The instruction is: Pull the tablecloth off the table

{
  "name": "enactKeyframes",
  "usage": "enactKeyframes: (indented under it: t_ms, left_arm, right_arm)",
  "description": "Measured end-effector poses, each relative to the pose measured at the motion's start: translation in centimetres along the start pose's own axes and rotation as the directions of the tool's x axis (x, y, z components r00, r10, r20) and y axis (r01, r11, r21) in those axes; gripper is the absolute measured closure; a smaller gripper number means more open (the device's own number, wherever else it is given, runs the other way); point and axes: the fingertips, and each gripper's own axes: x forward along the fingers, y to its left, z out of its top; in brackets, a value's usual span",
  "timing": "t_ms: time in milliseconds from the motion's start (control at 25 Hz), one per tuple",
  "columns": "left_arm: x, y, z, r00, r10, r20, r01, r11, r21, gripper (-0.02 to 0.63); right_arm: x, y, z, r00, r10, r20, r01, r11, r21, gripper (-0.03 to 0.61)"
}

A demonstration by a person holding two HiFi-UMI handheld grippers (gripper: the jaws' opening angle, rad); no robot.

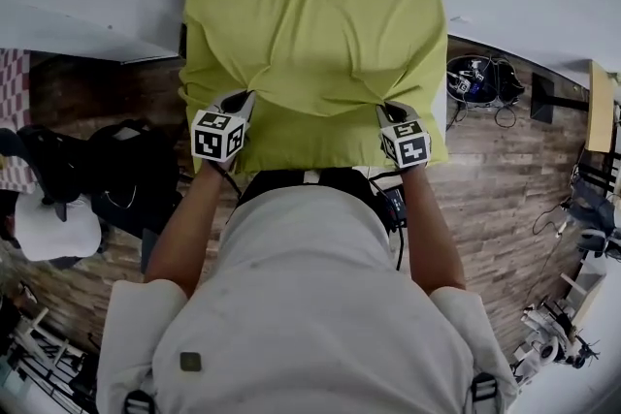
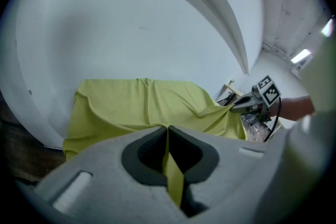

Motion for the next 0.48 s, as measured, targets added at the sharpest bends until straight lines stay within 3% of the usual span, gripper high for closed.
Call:
enactKeyframes:
  t_ms: [200, 480]
  left_arm:
    - [-2.0, -0.6, 2.1, 0.998, 0.002, 0.068, -0.004, 1.0, 0.017, 0.615]
    - [-6.4, -4.3, 4.2, 0.977, 0.059, 0.203, -0.063, 0.998, 0.015, 0.615]
  right_arm:
    - [-2.8, 0.1, 2.1, 0.996, -0.008, 0.09, 0.007, 1.0, 0.008, 0.561]
    - [-7.9, 0.6, 4.1, 0.973, 0.022, 0.228, -0.008, 0.998, -0.062, 0.561]
